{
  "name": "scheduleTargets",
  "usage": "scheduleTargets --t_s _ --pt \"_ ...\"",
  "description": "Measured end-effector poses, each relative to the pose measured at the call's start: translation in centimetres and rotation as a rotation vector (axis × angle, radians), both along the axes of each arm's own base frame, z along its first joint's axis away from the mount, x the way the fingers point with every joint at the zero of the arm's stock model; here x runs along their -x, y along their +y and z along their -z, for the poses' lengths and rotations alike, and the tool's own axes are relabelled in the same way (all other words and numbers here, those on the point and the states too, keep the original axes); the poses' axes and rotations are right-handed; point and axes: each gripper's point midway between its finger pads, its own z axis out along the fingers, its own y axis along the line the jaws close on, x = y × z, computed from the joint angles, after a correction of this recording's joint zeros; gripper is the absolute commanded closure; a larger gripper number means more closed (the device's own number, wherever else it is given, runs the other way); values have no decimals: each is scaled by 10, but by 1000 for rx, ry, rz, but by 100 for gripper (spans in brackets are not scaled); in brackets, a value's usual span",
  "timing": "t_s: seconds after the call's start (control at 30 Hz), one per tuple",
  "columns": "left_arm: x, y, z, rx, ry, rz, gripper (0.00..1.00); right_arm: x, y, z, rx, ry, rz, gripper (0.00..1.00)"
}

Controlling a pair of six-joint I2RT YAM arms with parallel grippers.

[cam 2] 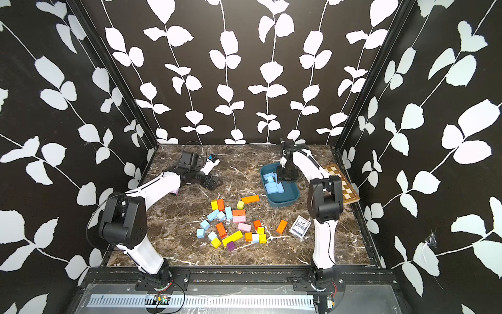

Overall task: Pick out the blue building blocks
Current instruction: Place the building block in the storage box, then pick up the building block from the center of the board.

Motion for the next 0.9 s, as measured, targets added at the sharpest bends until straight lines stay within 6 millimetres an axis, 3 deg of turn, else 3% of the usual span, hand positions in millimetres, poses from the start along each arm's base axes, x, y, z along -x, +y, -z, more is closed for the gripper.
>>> scheduleTargets --t_s 0.13,0.27,0.4,0.6,0.77,0.9 --pt "15 5 10 -78 -3 98 15 21 31 -29 -5 -88 -24 54" --pt "42 13 15 -173 -18 264 18 45 72 -33 -63 -139 -20 54" --pt "95 25 23 -269 -32 547 22 62 107 -20 -123 -162 -1 55" --pt "169 47 44 -347 -9 994 32 73 139 -7 -181 -180 16 55" --pt "187 51 49 -342 -53 1240 38 72 155 -11 -217 -216 19 55" --pt "189 51 51 -330 -99 1385 39 75 159 -8 -224 -224 24 55"
